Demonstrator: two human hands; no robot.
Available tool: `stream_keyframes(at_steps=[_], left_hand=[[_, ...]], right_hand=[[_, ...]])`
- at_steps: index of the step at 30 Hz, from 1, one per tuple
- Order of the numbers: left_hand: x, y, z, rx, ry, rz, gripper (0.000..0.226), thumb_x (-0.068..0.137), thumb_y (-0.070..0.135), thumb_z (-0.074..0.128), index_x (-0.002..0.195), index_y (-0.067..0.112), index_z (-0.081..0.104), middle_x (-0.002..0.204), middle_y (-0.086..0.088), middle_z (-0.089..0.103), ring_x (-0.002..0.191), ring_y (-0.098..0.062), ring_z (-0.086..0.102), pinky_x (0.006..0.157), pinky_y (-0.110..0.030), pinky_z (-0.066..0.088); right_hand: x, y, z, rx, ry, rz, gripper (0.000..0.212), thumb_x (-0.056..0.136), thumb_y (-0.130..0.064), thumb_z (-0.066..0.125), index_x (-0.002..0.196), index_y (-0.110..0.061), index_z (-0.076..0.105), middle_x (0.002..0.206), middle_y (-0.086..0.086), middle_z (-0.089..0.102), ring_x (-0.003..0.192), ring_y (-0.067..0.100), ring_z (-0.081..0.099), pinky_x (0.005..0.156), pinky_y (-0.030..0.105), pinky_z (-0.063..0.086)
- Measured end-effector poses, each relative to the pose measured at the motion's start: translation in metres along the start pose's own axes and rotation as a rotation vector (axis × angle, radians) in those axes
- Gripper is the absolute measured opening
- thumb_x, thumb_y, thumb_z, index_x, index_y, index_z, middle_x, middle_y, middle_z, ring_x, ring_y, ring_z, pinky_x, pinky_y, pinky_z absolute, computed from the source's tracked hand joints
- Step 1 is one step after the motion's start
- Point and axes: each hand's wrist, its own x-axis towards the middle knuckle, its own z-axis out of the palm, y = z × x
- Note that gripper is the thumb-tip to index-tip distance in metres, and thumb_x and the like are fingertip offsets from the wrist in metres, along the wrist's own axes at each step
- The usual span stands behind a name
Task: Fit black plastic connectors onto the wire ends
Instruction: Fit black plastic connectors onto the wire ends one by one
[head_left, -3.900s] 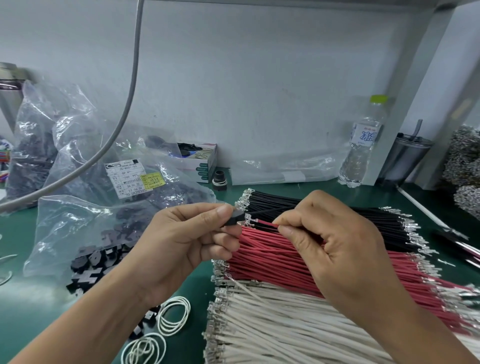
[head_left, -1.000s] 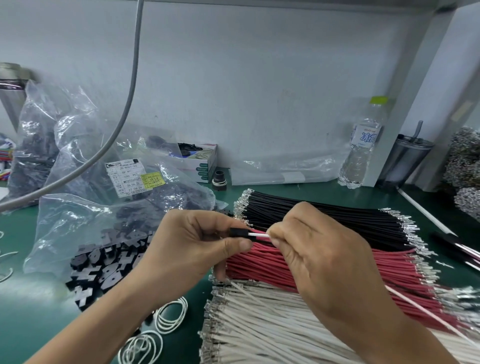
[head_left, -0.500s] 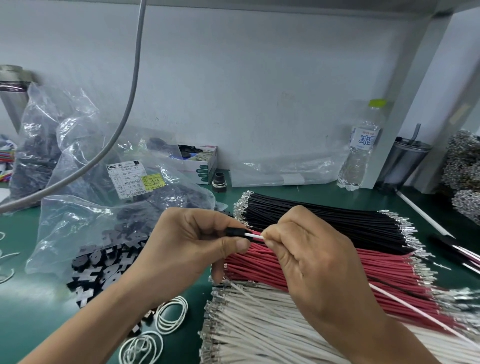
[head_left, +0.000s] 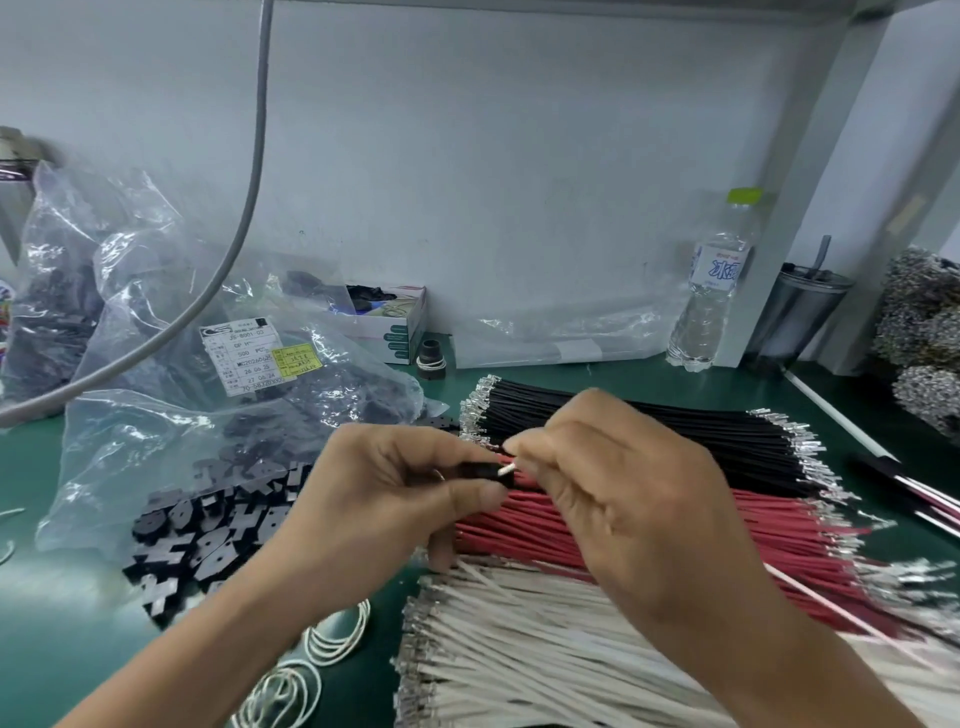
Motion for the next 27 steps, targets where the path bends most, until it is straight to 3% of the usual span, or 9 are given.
stream_keyframes(at_steps=[2,6,13,21,27], left_hand=[[0.001,0.000,-0.005,-0.076,0.030,-0.018,0.016,0.073,0.015,0.085,0.089,0.015,0.084,0.059,-0.007,0.071,0.037,-0.014,0.057,0.039,-0.013,0.041],[0.001,0.000,-0.004,-0.137,0.012,-0.016,0.016,0.072,0.013,0.084,0.088,0.015,0.084,0.064,-0.009,0.074,0.038,-0.014,0.057,0.039,-0.013,0.041],[-0.001,0.001,-0.002,-0.073,-0.031,-0.001,0.015,0.075,0.015,0.084,0.090,0.016,0.084,0.058,-0.002,0.072,0.038,-0.010,0.058,0.041,-0.011,0.040],[-0.004,0.004,0.005,-0.055,-0.018,0.035,0.009,0.077,0.013,0.083,0.085,0.017,0.084,0.054,-0.004,0.070,0.037,-0.010,0.057,0.043,-0.010,0.041],[0.000,0.001,-0.001,-0.091,0.036,0.072,0.015,0.071,0.016,0.083,0.087,0.017,0.085,0.061,-0.010,0.072,0.036,-0.020,0.058,0.042,-0.013,0.043]], right_hand=[[-0.003,0.008,-0.004,-0.009,-0.032,0.003,0.016,0.098,-0.021,0.061,0.101,-0.012,0.074,0.086,-0.002,0.062,0.068,0.017,0.060,0.052,0.036,0.052],[-0.006,0.007,-0.001,0.003,-0.073,0.021,0.020,0.100,-0.026,0.057,0.097,-0.015,0.074,0.086,-0.006,0.061,0.069,0.011,0.059,0.056,0.030,0.051],[-0.008,0.001,0.001,-0.053,-0.054,0.022,0.022,0.098,-0.025,0.054,0.085,-0.015,0.069,0.079,-0.005,0.054,0.062,0.012,0.050,0.053,0.029,0.045],[-0.013,0.000,0.006,-0.013,0.004,0.031,0.021,0.099,-0.021,0.054,0.084,-0.013,0.067,0.080,-0.004,0.054,0.063,0.012,0.048,0.054,0.027,0.042],[-0.006,0.008,-0.003,-0.091,-0.006,0.003,0.023,0.102,-0.030,0.053,0.092,-0.018,0.071,0.083,-0.009,0.057,0.067,0.009,0.052,0.054,0.026,0.045]])
